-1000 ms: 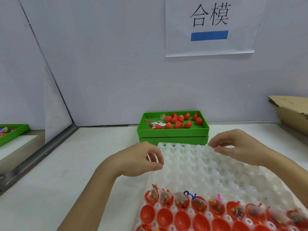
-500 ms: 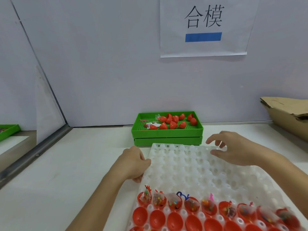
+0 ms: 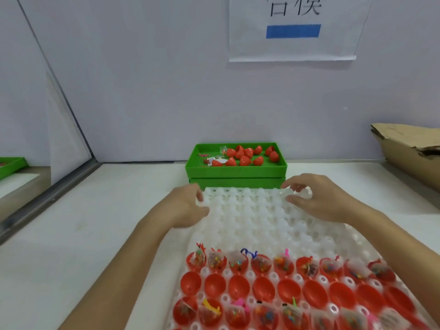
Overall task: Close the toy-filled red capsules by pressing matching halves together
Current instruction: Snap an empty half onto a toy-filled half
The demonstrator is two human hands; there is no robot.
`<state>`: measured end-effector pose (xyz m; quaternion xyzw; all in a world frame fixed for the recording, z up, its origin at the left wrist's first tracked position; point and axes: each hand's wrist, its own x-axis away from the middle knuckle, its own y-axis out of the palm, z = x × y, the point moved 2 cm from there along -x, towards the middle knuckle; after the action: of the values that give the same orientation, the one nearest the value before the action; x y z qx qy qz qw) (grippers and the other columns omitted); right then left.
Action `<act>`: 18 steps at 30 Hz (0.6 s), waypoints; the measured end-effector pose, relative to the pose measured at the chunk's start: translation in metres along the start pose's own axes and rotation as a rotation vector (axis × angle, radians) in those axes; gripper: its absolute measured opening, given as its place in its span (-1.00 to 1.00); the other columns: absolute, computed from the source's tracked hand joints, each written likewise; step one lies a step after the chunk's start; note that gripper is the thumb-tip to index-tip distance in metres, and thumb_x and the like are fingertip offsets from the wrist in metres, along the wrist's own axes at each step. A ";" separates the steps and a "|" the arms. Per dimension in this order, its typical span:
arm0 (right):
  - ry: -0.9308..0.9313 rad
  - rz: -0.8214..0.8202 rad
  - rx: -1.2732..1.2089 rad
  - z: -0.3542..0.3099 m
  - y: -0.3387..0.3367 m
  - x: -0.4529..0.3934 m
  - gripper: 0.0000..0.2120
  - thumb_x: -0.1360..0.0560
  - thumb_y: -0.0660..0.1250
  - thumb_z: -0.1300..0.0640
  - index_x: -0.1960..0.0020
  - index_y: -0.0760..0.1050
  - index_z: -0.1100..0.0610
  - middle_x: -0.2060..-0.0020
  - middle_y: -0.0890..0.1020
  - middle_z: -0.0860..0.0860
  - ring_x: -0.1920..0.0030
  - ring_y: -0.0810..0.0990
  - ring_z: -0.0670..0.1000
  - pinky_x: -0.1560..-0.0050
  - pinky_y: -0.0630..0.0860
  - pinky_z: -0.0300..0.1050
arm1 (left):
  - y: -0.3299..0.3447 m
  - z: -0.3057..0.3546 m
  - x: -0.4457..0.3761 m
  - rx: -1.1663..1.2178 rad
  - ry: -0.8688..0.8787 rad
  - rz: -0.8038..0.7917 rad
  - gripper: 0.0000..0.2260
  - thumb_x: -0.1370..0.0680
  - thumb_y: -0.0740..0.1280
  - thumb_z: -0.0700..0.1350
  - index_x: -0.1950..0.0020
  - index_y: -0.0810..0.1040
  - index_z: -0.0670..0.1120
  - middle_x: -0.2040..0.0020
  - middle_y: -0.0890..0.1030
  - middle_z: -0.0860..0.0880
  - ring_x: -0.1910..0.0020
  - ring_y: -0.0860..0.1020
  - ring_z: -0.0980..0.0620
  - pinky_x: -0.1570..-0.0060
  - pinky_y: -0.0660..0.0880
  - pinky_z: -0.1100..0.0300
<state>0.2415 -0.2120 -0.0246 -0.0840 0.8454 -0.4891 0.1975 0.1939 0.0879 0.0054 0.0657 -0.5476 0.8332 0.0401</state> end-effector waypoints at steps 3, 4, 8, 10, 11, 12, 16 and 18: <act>-0.001 0.011 -0.001 0.000 0.001 0.000 -0.79 -0.54 0.41 0.08 -0.17 0.61 -0.03 0.04 0.60 -0.07 0.02 0.54 -0.07 -0.04 0.36 -0.18 | -0.009 0.010 0.010 0.048 0.163 -0.022 -0.95 -0.58 0.35 -0.01 0.02 0.54 0.05 0.12 0.54 0.08 0.24 0.49 0.14 0.30 0.37 0.27; -0.001 0.008 0.000 0.000 0.002 0.000 -0.79 -0.55 0.41 0.07 -0.17 0.61 -0.03 0.04 0.60 -0.06 0.01 0.54 -0.06 -0.05 0.36 -0.17 | -0.011 0.012 0.013 0.046 0.214 -0.047 -0.95 -0.58 0.35 -0.02 0.07 0.56 0.06 0.17 0.54 0.10 0.28 0.49 0.16 0.32 0.38 0.29; 0.006 0.007 0.002 0.001 0.004 0.001 -0.80 -0.56 0.39 0.07 -0.18 0.61 -0.03 0.02 0.61 -0.05 0.00 0.54 -0.03 -0.04 0.36 -0.15 | -0.018 0.016 0.025 0.078 0.295 -0.181 -0.91 -0.59 0.34 -0.09 0.08 0.63 0.01 0.23 0.62 0.06 0.38 0.55 0.21 0.33 0.52 0.32; 0.006 0.008 0.003 0.001 0.004 0.001 -0.80 -0.56 0.39 0.08 -0.18 0.61 -0.02 0.02 0.60 -0.04 -0.01 0.54 -0.02 -0.05 0.36 -0.14 | -0.020 0.015 0.028 0.079 0.287 -0.227 -0.92 -0.58 0.36 -0.11 0.07 0.64 -0.01 0.17 0.66 0.03 0.33 0.60 0.20 0.29 0.54 0.32; 0.005 0.007 0.001 0.001 0.005 0.001 -0.80 -0.56 0.39 0.08 -0.18 0.61 -0.02 0.02 0.60 -0.03 -0.01 0.54 -0.01 -0.05 0.36 -0.14 | -0.021 0.015 0.030 0.072 0.276 -0.250 -0.93 -0.58 0.37 -0.12 0.07 0.65 -0.02 0.14 0.67 0.02 0.29 0.63 0.17 0.26 0.56 0.31; 0.006 0.006 0.001 0.001 0.005 0.001 -0.80 -0.56 0.38 0.08 -0.17 0.61 -0.02 0.02 0.60 -0.03 -0.01 0.54 -0.01 -0.06 0.36 -0.14 | -0.023 0.013 0.031 0.064 0.263 -0.268 -0.94 -0.57 0.38 -0.13 0.07 0.65 -0.02 0.12 0.68 0.00 0.26 0.65 0.15 0.23 0.57 0.28; 0.009 0.007 -0.001 0.001 0.006 0.001 -0.81 -0.56 0.38 0.09 -0.17 0.61 -0.03 0.03 0.60 -0.03 -0.01 0.54 -0.01 -0.05 0.34 -0.14 | -0.030 0.005 0.035 0.030 0.210 -0.298 -0.92 -0.54 0.38 -0.18 0.12 0.64 -0.05 0.10 0.70 -0.04 0.22 0.68 0.11 0.25 0.56 0.30; 0.009 0.010 -0.006 0.001 0.006 0.001 -0.81 -0.56 0.38 0.09 -0.16 0.61 -0.03 0.03 0.60 -0.03 0.00 0.53 -0.01 -0.04 0.33 -0.15 | -0.033 0.000 0.038 0.014 0.181 -0.333 -0.92 -0.53 0.39 -0.21 0.11 0.63 -0.06 0.09 0.70 -0.04 0.24 0.67 0.13 0.28 0.54 0.33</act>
<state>0.2417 -0.2103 -0.0304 -0.0783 0.8480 -0.4861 0.1959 0.1606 0.1006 0.0408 0.0806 -0.5175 0.8213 0.2262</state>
